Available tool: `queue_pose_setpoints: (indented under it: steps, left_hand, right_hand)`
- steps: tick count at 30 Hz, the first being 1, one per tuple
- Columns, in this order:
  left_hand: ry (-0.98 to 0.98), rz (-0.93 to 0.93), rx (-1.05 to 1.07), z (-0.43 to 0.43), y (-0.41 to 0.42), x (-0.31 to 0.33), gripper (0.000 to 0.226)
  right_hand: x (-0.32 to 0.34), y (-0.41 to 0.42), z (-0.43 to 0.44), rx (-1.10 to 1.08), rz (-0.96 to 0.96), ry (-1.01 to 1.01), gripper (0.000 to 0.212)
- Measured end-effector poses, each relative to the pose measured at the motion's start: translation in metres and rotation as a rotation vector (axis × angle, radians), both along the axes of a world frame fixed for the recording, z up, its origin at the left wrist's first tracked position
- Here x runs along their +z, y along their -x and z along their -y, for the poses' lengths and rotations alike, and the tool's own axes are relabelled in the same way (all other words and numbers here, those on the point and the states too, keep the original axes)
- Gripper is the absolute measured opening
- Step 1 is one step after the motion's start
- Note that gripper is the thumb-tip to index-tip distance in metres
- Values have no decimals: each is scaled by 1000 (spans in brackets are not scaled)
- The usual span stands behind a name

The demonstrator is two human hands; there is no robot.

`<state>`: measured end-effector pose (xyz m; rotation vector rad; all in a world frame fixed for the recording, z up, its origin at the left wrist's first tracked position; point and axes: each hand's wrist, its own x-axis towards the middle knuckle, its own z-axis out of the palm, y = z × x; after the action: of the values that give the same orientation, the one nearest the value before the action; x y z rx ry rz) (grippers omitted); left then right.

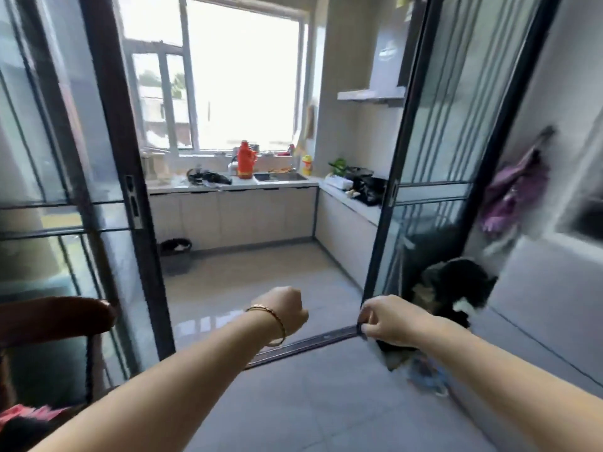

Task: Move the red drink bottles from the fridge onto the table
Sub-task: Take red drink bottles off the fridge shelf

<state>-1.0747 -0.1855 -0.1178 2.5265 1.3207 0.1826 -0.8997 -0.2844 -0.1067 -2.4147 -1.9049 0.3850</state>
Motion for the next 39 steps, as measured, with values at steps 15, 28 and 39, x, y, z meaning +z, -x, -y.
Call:
queue_pose_setpoints:
  steps: [15, 28, 39]
  left_hand:
    - [-211, 109, -553, -25, -499, 97, 21]
    - [-239, 208, -942, -26, -834, 130, 18]
    - [-127, 395, -1048, 34, -1055, 103, 18]
  right_hand:
    - [107, -415, 64, -657, 262, -185, 22]
    - [138, -666, 99, -1222, 256, -337, 16]
    - [92, -887, 135, -1413, 171, -470, 18]
